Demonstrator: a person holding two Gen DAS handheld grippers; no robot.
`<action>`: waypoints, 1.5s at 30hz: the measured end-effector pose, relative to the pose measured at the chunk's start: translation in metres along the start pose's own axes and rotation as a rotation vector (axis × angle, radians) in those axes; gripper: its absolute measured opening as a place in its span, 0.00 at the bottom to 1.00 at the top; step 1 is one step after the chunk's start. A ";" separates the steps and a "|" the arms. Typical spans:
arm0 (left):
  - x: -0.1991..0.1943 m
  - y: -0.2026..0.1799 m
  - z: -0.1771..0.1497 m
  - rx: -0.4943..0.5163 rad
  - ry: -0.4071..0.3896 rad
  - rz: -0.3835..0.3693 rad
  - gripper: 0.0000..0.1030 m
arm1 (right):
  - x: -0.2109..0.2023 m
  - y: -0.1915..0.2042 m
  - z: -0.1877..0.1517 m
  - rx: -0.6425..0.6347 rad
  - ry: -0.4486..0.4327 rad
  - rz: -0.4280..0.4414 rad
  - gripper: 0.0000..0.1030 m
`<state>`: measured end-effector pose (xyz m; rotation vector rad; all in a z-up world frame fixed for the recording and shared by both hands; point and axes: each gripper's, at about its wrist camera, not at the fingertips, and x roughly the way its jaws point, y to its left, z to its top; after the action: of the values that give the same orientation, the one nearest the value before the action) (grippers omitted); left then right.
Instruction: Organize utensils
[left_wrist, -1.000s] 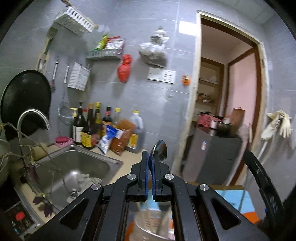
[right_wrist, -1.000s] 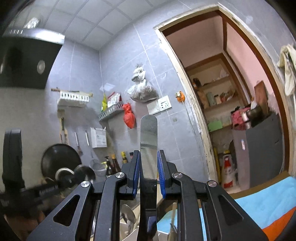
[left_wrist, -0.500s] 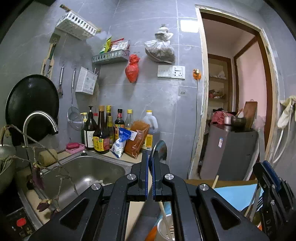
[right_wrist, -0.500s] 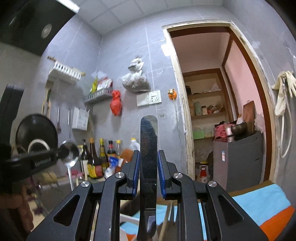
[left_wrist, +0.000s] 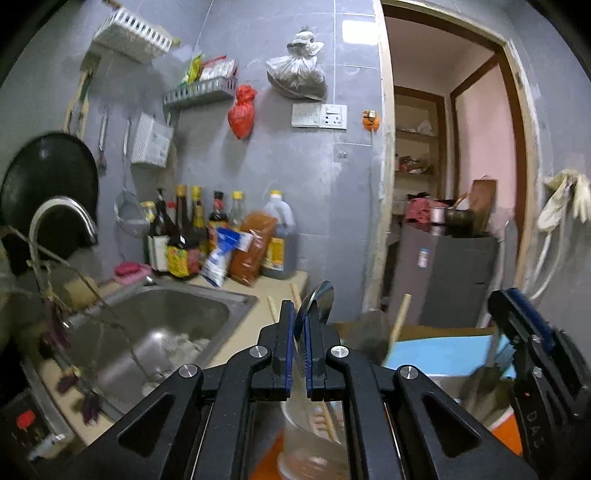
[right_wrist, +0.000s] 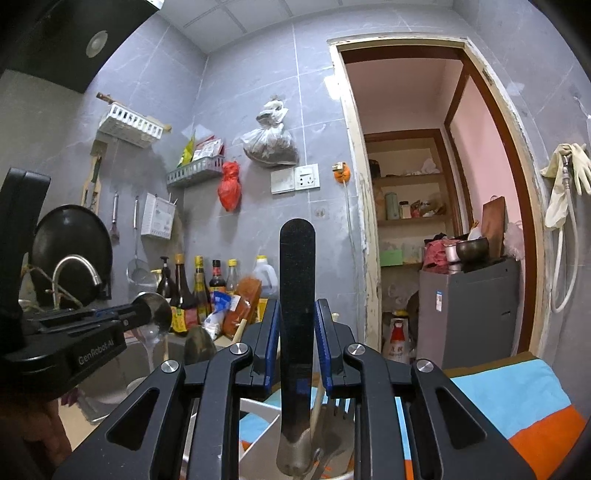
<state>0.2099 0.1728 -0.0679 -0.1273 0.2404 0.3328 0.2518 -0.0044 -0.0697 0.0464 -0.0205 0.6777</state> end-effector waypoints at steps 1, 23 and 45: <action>-0.002 0.002 0.000 -0.016 0.010 -0.019 0.05 | -0.002 -0.001 0.001 0.000 0.003 0.002 0.17; -0.064 -0.024 0.027 -0.121 0.093 -0.227 0.89 | -0.089 -0.054 0.071 0.142 0.140 -0.139 0.95; -0.205 -0.078 0.020 0.047 0.137 -0.175 0.94 | -0.246 -0.097 0.114 0.171 0.352 -0.251 1.00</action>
<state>0.0527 0.0396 0.0103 -0.1243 0.3699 0.1443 0.1201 -0.2396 0.0322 0.0924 0.3766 0.4278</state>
